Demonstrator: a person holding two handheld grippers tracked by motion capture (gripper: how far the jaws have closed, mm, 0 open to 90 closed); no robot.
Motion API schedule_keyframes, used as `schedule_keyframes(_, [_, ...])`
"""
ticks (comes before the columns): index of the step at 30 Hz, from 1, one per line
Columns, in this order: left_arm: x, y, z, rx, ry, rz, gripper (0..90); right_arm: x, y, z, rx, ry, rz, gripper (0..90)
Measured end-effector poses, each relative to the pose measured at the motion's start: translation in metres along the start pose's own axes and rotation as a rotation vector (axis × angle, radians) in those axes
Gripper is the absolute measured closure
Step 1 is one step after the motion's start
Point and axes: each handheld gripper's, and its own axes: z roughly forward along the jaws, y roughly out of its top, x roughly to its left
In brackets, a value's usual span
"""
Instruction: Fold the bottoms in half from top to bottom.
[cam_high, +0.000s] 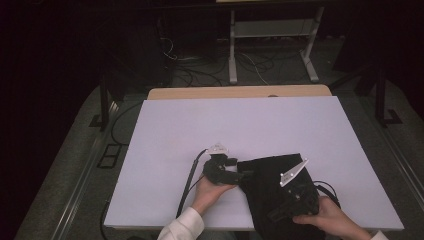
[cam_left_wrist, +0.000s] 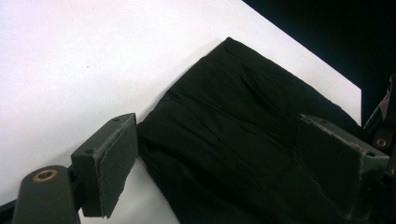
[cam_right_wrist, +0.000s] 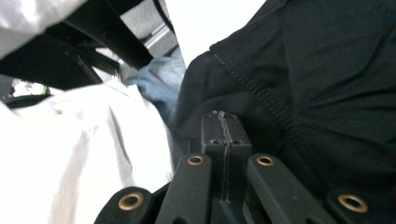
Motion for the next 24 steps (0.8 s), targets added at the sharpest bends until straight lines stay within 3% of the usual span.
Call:
schedule_keyframes(4, [0.000, 0.000, 0.000, 0.002, 0.001, 0.000, 14.1, 0.000, 0.000, -0.002, -0.018, -0.002, -0.002, 88.4])
schedule_keyframes(7, [0.000, 0.000, 0.000, 0.002, 0.000, 0.002, 14.0, 0.000, 0.000, -0.009, -0.057, -0.012, -0.010, 82.4])
schedule_keyframes(13, [0.000, 0.000, 0.000, 0.004, 0.007, 0.000, 13.0, 0.001, 0.000, -0.029, -0.179, -0.116, -0.057, 58.2])
schedule_keyframes(16, [0.000, 0.000, 0.001, 0.008, 0.007, -0.002, 12.7, -0.002, 0.001, -0.040, -0.231, -0.161, -0.050, 45.3])
schedule_keyframes(18, [0.000, 0.000, 0.001, 0.011, 0.010, 0.000, 12.4, -0.004, 0.002, -0.043, -0.243, -0.175, -0.049, 42.0])
schedule_keyframes(19, [0.001, 0.000, 0.001, 0.012, 0.012, -0.002, 12.0, -0.008, 0.002, -0.049, -0.265, -0.202, -0.041, 32.5])
schedule_keyframes(24, [0.001, 0.000, 0.002, 0.015, 0.018, -0.008, 11.3, -0.018, 0.002, -0.061, -0.281, -0.262, -0.002, 16.9])
